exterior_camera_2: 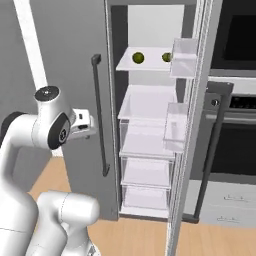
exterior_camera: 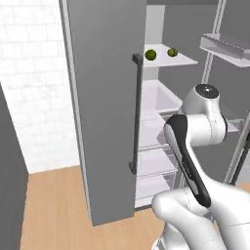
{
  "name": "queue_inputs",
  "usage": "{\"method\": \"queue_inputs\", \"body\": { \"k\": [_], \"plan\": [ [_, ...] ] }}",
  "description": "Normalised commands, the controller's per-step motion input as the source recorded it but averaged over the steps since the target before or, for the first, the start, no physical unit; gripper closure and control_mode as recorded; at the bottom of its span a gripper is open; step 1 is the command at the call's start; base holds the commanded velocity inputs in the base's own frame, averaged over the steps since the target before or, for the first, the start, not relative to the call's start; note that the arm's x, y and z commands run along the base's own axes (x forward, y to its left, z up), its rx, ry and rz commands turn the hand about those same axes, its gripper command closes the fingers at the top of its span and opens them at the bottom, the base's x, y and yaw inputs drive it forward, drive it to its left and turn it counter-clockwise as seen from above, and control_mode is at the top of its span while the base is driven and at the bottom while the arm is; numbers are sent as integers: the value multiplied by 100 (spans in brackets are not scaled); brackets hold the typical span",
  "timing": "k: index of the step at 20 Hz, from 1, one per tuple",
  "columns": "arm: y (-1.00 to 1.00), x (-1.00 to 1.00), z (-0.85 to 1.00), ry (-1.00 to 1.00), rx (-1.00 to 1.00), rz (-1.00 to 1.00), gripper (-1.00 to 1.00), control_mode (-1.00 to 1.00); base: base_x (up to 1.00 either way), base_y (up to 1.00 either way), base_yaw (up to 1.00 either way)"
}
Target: Place one lime and one chicken drumstick in each tupperware on the nearby counter, to pack two identical lunches.
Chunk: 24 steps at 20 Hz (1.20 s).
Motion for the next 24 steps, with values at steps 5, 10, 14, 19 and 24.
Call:
{"method": "queue_inputs", "body": {
  "k": [5,10,14,19,24],
  "plan": [
    [0,0,0,0,0,0,-100,100,-1,-3,-56],
    [0,0,0,0,0,0,-100,100,46,-4,-7],
    [0,0,0,0,0,0,-100,100,79,0,-7],
    [0,0,0,0,0,0,-100,100,56,-16,-4],
    [0,0,0,0,0,0,-100,100,67,-16,0]
  ]
}}
